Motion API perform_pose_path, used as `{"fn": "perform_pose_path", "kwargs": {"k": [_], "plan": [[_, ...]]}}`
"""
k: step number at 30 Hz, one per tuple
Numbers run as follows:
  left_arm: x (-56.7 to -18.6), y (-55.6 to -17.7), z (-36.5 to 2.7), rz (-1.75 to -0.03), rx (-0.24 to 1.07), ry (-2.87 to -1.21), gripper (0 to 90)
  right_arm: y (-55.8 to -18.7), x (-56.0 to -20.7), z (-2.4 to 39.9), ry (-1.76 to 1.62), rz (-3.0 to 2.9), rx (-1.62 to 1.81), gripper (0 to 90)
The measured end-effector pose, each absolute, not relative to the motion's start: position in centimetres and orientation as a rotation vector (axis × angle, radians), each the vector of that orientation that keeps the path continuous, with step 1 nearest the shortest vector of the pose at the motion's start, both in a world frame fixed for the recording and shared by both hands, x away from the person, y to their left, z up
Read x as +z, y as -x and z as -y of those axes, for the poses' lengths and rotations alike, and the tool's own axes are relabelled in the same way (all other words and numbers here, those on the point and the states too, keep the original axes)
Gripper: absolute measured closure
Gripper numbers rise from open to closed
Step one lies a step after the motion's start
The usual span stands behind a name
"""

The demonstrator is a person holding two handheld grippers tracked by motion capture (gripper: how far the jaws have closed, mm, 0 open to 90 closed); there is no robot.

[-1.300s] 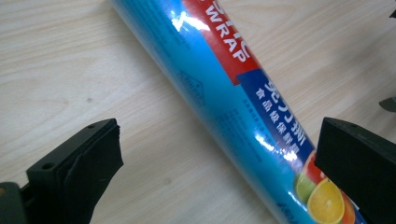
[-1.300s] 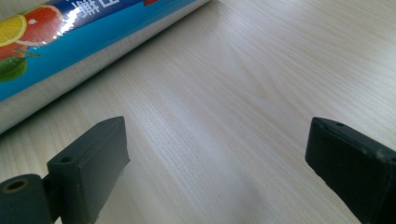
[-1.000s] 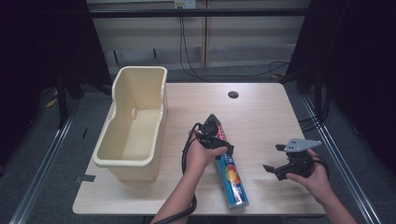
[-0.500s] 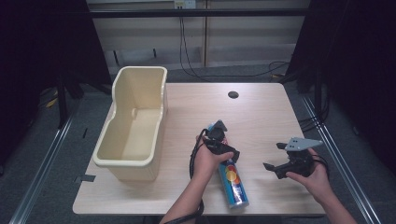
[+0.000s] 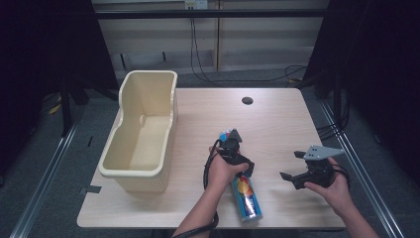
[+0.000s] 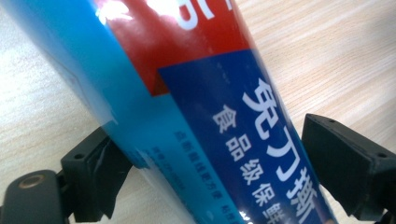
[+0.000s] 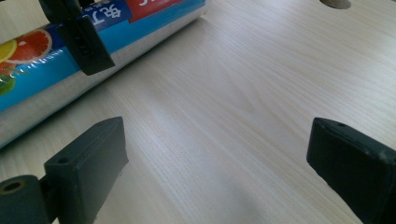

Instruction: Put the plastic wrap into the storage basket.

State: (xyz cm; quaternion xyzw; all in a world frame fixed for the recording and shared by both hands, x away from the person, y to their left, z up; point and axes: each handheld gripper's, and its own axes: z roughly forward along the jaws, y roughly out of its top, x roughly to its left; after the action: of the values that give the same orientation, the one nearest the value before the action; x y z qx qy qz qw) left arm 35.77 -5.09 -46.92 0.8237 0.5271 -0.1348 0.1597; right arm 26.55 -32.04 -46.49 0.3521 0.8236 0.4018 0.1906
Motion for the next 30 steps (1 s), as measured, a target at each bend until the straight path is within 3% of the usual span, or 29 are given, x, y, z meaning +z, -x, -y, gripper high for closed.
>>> {"fn": "perform_pose_path", "kwargs": {"k": [12, 18, 22, 30], "plan": [[-46.7, -36.5, 3.9, -1.477, -0.443, -2.419, 15.6, -26.5, -46.5, 32.2, -1.001, -2.303, 1.133, 4.7], [-46.3, -36.8, 3.2, -1.494, -0.378, -2.470, 21.0, -26.6, -46.5, 32.4, -1.007, -2.299, 1.144, 4.8], [-46.0, -37.0, 2.6, -1.409, -0.285, -2.553, 22.7, -26.6, -46.4, 32.4, -1.009, -2.295, 1.144, 4.9], [-46.1, -36.8, 2.0, -1.416, -0.237, -2.504, 24.1, -26.7, -46.4, 32.4, -1.010, -2.295, 1.157, 4.9]]}}
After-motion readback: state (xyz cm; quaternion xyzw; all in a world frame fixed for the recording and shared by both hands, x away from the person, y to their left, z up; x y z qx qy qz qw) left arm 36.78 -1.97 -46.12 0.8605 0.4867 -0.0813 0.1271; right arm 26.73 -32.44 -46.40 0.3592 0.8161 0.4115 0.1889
